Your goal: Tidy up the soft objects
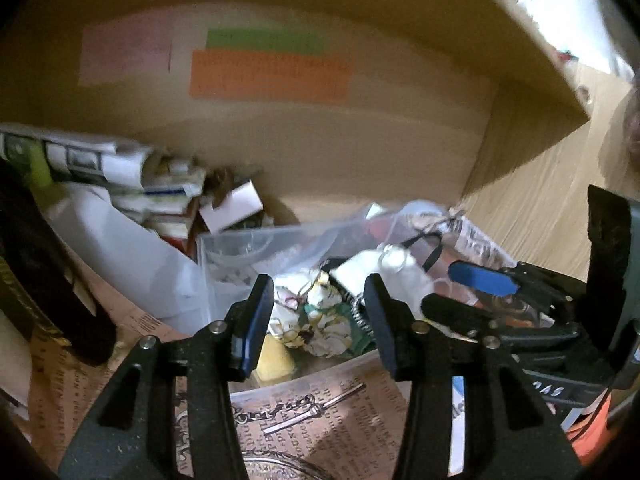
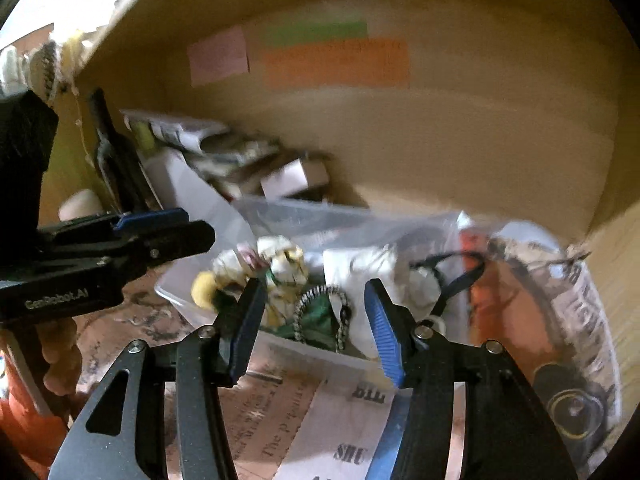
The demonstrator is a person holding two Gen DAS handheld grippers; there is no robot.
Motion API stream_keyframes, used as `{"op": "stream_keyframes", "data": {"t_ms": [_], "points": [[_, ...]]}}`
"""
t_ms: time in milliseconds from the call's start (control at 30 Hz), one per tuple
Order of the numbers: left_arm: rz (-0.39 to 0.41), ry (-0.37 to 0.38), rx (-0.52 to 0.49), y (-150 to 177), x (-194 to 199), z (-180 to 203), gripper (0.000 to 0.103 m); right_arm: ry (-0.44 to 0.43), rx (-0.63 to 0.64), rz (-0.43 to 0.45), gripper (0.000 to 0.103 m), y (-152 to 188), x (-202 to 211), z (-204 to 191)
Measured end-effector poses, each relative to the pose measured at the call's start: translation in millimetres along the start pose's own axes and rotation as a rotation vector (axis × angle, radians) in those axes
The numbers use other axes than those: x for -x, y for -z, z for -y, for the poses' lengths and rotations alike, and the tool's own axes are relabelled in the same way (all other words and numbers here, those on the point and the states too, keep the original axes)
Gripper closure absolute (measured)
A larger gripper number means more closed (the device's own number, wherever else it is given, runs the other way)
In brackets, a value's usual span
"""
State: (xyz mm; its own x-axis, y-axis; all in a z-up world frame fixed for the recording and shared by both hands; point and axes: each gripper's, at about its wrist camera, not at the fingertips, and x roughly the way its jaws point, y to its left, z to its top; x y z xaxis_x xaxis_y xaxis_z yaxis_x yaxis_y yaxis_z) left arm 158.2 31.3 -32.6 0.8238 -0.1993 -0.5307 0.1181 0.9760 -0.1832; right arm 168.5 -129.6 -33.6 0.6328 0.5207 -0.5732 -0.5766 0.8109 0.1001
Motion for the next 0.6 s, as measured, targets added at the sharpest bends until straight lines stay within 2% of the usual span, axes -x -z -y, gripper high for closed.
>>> {"op": "stream_keyframes", "data": {"t_ms": [133,167,267,400,467,600], "points": [[0.081,-0.013,-0.011,-5,30,5,0.056,0.001,0.020,0.090,0.054,-11,34,-5],[0.107,-0.016,-0.015,-6,39,6,0.056,0.001,0.023,0.108,0.051,-12,40,-6],[0.162,-0.016,-0.021,-6,61,10,0.047,-0.003,0.019,0.167,0.040,-16,59,-7],[0.228,-0.035,-0.044,-5,85,19,0.036,-0.006,0.015,0.218,0.037,-18,78,-10],[0.255,-0.046,-0.051,-3,95,22,0.028,-0.001,0.012,0.248,0.023,-17,85,-10],[0.290,-0.057,-0.058,0,108,27,0.018,0.012,0.021,0.289,0.019,-14,97,-14]]}}
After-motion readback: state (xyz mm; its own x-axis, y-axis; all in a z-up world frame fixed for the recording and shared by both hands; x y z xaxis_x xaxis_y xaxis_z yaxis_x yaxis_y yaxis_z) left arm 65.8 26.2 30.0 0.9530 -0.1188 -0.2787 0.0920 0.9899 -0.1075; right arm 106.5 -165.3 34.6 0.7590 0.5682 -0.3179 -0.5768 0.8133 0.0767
